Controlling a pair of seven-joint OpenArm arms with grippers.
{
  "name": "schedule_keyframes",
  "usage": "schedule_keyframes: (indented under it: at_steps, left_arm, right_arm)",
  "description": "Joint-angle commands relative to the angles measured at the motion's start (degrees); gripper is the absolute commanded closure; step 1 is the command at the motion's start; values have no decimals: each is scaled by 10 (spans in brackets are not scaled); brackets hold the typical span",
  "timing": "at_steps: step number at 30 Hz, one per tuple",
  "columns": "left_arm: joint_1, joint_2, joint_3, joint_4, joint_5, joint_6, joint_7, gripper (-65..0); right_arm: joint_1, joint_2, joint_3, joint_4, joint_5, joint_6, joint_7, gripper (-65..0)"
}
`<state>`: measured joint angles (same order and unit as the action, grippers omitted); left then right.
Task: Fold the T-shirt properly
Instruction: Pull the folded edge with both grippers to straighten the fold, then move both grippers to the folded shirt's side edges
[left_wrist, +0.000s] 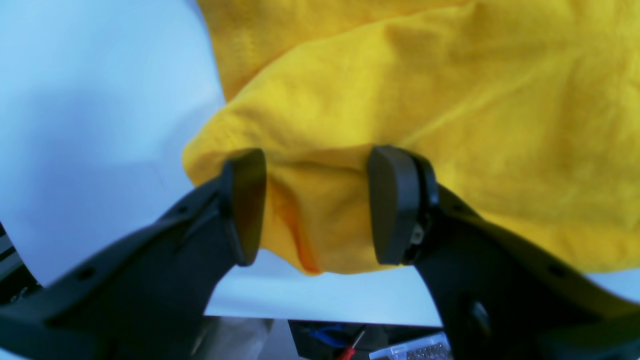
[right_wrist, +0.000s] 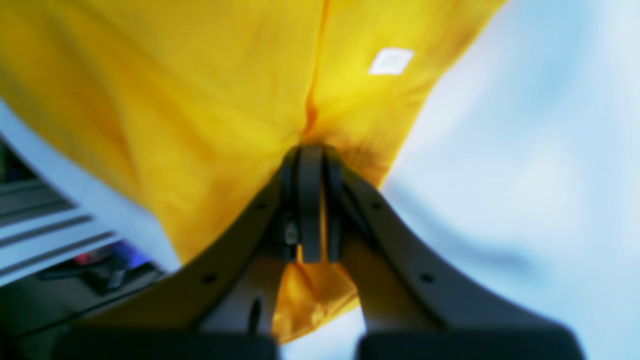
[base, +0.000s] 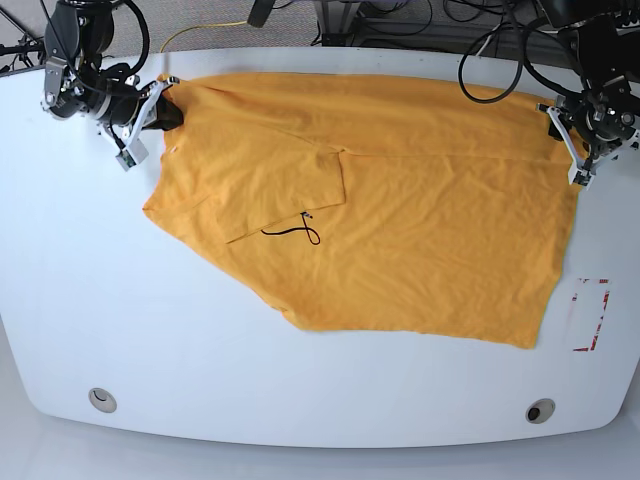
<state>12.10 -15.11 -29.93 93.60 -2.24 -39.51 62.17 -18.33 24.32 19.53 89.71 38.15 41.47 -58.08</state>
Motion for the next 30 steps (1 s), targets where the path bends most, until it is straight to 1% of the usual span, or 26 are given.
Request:
schedule_keyframes:
  at_steps: [1,3,5,7,11,14,18,19,21,23,26,30]
  left_arm:
    - [17,-3,-4,38,4,-5,42,-307]
    - [32,-4,-18,76,5,-5,54,-308]
    - [41,-13,-25,118,5,-5,65,-308]
    - [42,-23,-26,131,6,-5,73,-308]
    - [40,-63,-27,112,7,-5,75,-308]
    - [37,-81,-28,76,5,-5,72,-308]
    - [17,-88,-32,66,4,-5,71,-307]
    - [17,-87,-36,76,4,-5,71,-307]
    - [17,-71,-39,97,4,-5,71,-308]
    - [16,-47,-38,117,5,-5,71,-308]
    - [13,-22,-37,135,5,-5,71,-308]
    - [-23,-1,-37,133,6,-5,71,-310]
  right_arm:
    - [11,8,2,-19,-96,-15,-26,-17]
    - [18,8,0,-21,-110,-15,-17,-17]
    - [25,8,-1,-23,-123,-15,-9,-17]
    - [30,8,-1,-25,-136,-15,-9,-17]
    - [44,7,-1,-44,-143,-15,-9,-17]
    - [50,10,1,-55,-143,-15,-9,-17]
    - [58,11,1,-47,-143,-15,-11,-17]
    - [57,11,2,-40,-143,-15,-11,-17]
    - [56,11,11,-22,-143,-15,-17,-17]
    - [56,11,22,-2,-142,-15,-40,-19]
    - [56,6,38,50,-142,-15,-75,-19]
    - [62,-12,59,97,-142,-15,-111,-21]
